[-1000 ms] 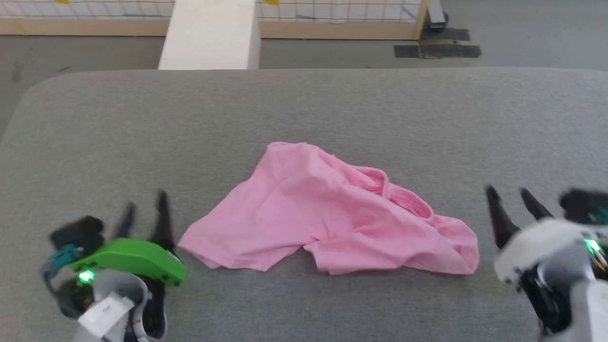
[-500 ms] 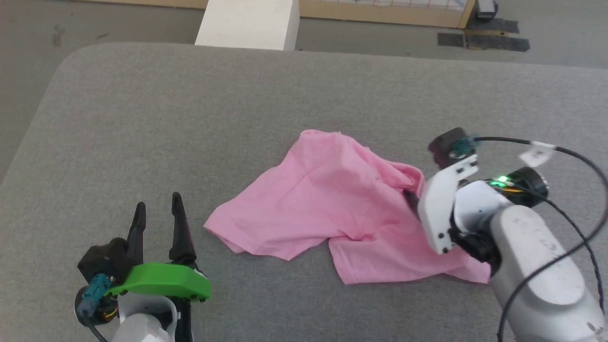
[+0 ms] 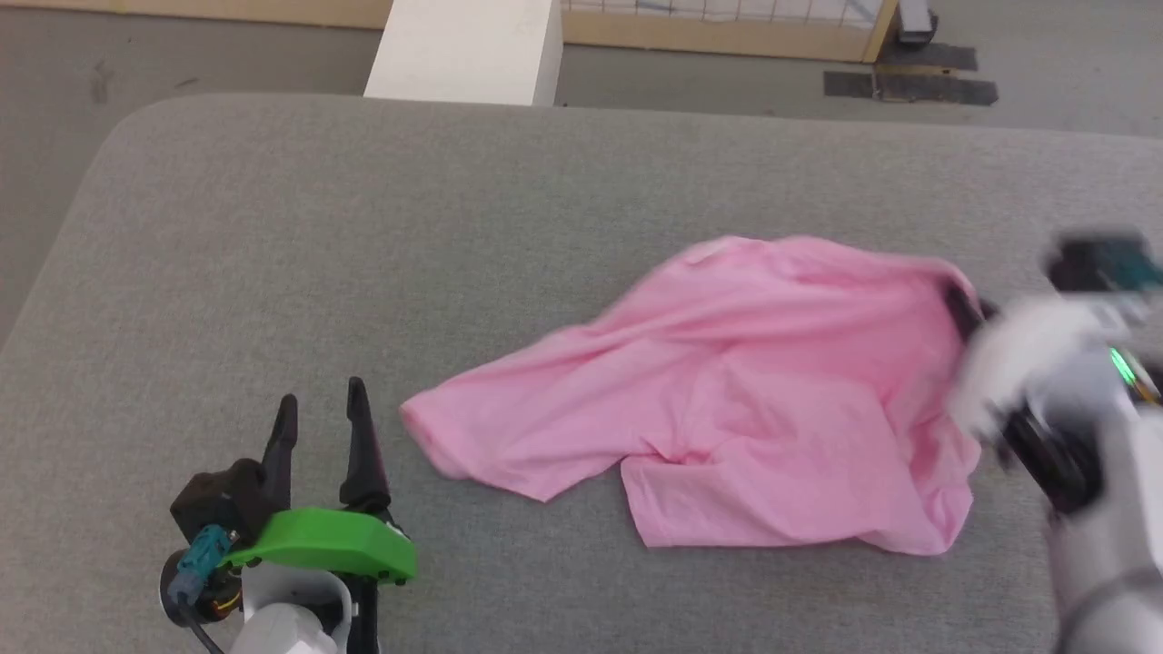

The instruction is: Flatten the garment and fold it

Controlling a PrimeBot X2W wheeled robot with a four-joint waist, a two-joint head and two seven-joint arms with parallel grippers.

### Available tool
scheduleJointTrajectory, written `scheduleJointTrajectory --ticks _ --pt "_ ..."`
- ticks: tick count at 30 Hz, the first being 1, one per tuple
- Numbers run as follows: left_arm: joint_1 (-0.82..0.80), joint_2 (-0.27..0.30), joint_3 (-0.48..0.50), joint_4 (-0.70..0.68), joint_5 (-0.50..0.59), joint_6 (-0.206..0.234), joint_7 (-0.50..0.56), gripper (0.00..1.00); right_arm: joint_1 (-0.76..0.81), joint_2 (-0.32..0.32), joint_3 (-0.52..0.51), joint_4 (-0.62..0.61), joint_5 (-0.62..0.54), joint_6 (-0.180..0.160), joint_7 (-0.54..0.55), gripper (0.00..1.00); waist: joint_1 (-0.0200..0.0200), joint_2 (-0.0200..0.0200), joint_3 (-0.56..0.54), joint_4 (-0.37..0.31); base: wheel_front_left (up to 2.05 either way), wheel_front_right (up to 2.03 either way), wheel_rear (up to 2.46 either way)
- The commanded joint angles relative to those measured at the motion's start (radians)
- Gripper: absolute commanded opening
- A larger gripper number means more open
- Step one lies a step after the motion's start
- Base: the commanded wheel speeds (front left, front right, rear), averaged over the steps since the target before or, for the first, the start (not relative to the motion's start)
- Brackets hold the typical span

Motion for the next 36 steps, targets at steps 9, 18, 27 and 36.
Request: scheduleJointTrajectory --ticks 9,18,27,36 --pt "-0.007 0.009 -0.028 0.051 -0.039 -0.032 0.060 1.00 0.329 0.094 -0.183 -0.185 0.005 -0.001 0.078 1.00 0.0000 0.0000 -0.020 -0.058 0.00 0.00 0.00" --pt "-0.197 0.031 -0.082 0.082 -0.057 -0.057 0.270 1.00 0.404 0.097 -0.288 -0.320 0.073 -0.001 -0.045 1.00 0.0000 0.0000 -0.012 -0.069 0.00 0.00 0.00" --pt "-0.481 0.073 -0.209 0.356 -0.018 -0.021 0.759 1.00 0.376 0.097 -0.249 -0.350 0.074 -0.001 -0.023 1.00 0.0000 0.0000 0.031 -0.123 0.00 0.00 0.00" --pt "-0.499 0.068 -0.225 0.514 -0.041 -0.056 0.796 0.00 0.363 0.097 -0.210 -0.364 0.051 -0.001 -0.024 1.00 0.0000 0.0000 0.070 -0.153 0.00 0.00 0.00"
